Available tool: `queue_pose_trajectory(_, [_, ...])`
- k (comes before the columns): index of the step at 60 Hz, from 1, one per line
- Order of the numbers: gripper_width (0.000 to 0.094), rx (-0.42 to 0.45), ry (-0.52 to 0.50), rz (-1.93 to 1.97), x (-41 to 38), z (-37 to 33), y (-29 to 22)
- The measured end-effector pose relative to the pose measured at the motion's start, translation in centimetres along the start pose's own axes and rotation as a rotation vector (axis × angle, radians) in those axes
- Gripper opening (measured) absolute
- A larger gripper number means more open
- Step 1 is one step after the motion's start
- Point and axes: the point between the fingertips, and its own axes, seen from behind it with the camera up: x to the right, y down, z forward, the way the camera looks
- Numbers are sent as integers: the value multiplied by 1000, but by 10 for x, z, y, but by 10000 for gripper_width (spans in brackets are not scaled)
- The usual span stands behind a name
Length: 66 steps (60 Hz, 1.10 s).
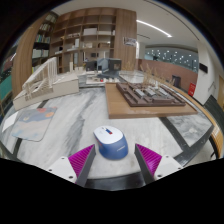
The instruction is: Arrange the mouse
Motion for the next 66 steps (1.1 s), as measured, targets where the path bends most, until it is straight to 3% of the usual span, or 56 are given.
queue_pose_trajectory(1, [877, -7, 1, -2, 3, 6, 1])
queue_pose_trajectory(2, [888, 2, -11, 3, 2, 11, -2])
queue_pose_trajectory(3, [819, 14, -16, 15, 3, 15, -7])
queue_pose_trajectory(12, [785, 2, -45, 62, 9, 46, -22])
queue_pose_trajectory(17, [528, 19, -27, 69, 16, 56, -28])
queue_pose_trajectory(23, [487, 23, -6, 87, 17, 56, -26])
queue_pose_trajectory(24, [524, 17, -4, 95, 17, 55, -26])
queue_pose_trajectory(25, [461, 8, -3, 101, 17, 55, -25])
queue_pose_trajectory(30, [401, -37, 15, 147, 20, 47, -29])
queue_pose_trajectory(37, [389, 117, 129, 63, 9, 6, -100])
queue_pose_trajectory(45, [388, 265, 16, 93, -118, -34, -187])
queue_pose_trajectory(50, [387, 310, -56, 66, -208, -34, -204])
queue_pose_trajectory(53, [387, 275, -93, 63, -255, -18, -193])
queue_pose_trajectory(60, [384, 85, -181, 30, -341, 26, -122])
queue_pose_trajectory(66, [389, 3, -174, -43, -364, 47, -78])
